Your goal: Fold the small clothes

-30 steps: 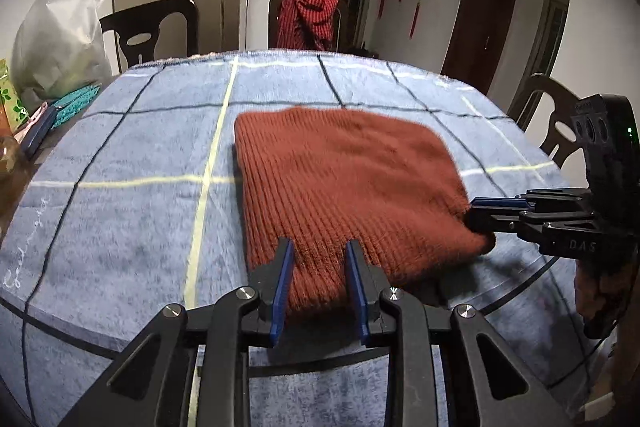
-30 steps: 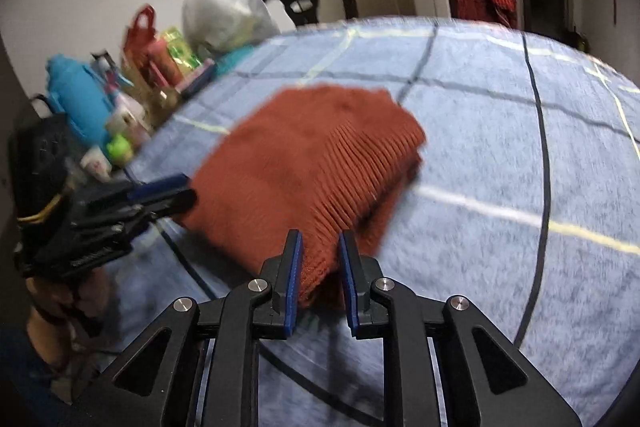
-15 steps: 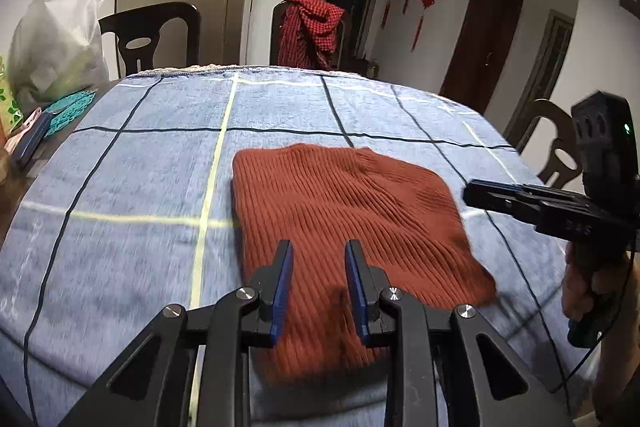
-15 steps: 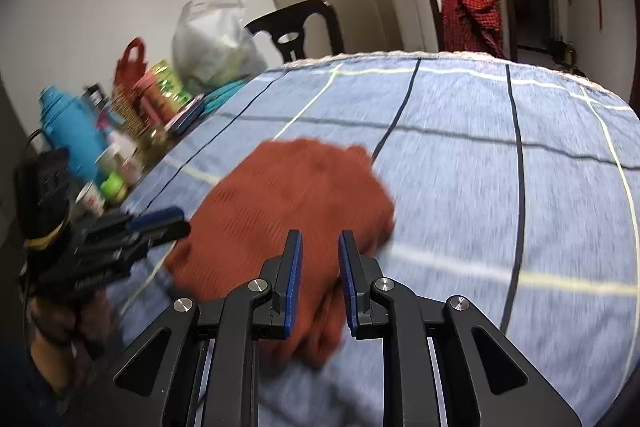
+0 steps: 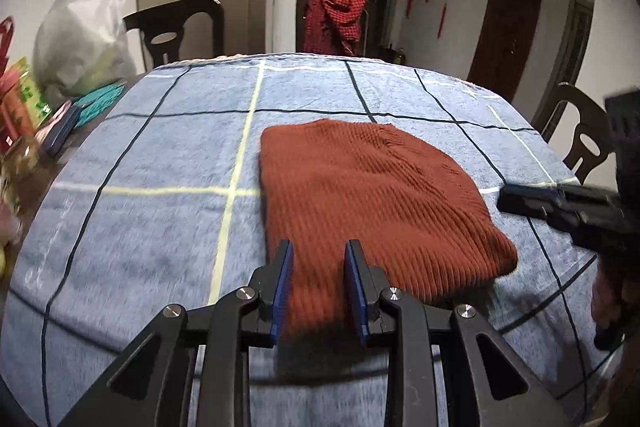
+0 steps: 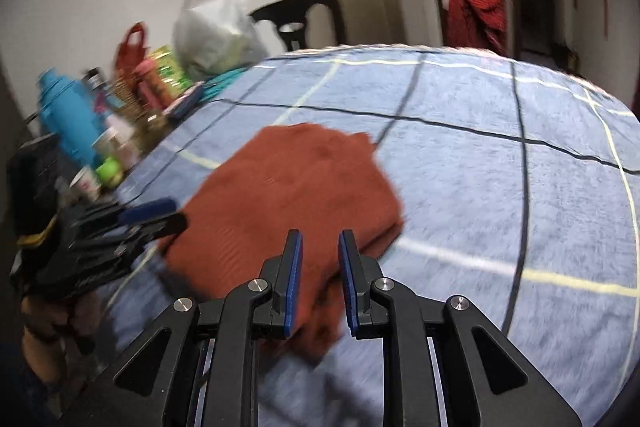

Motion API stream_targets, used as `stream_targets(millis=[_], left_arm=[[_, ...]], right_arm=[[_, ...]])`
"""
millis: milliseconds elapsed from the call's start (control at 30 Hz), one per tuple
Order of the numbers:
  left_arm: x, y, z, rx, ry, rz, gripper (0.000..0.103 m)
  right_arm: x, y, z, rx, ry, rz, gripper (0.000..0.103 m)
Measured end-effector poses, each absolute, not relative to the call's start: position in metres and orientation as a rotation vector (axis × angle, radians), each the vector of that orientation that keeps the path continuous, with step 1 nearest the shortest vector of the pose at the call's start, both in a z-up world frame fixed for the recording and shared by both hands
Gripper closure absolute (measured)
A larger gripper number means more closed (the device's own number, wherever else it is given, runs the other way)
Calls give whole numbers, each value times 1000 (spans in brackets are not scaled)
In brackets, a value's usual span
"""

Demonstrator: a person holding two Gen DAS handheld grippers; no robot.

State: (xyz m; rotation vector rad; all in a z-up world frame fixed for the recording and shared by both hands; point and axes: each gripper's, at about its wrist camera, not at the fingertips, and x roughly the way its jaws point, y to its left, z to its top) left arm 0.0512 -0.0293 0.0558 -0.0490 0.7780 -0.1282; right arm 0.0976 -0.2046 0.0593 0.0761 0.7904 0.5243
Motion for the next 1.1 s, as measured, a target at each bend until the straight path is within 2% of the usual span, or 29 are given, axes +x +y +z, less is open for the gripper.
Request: stream_targets(millis=[167,533,700,800,867,1100], left_arm=[[48,-30,40,-59,808,-110,73],[32,-27,38,-69,809,-106,73],[19,-26,33,-55,830,-91,68],[16,-25,23,-40,863,-72,68],[15,-24,16,-35,886,-62,67],[13,-27,16,-9,872,-45,63]], right_arm=[[89,-190,30,-29,857,487,84],[64,-206,42,-6,818,444,84],[56,-204,31,-55,854,399,83],[52,-201,21,-86,879,390,80],[51,-200,15,-103,899,376,69],[46,-195,12,-172,886,343,68]])
